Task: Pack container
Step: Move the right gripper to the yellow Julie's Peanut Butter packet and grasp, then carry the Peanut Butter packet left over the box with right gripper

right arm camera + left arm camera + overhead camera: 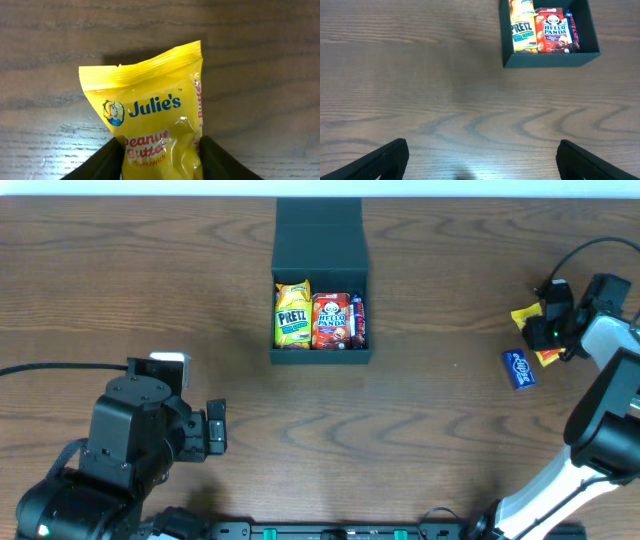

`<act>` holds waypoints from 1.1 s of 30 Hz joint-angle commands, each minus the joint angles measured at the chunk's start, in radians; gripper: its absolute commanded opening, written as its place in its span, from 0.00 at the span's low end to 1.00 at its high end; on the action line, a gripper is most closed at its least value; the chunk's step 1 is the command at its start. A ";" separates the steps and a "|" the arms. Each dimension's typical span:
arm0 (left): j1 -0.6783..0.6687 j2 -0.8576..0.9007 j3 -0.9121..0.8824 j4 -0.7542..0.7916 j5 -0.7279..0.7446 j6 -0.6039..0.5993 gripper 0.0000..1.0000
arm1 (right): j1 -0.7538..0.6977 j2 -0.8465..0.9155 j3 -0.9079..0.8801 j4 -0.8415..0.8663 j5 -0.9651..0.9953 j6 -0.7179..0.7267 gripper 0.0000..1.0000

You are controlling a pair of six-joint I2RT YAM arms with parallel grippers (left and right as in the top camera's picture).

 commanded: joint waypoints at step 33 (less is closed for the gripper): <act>0.003 -0.003 0.012 0.000 0.000 0.021 0.95 | 0.306 -0.210 -0.002 0.006 -0.035 0.508 0.18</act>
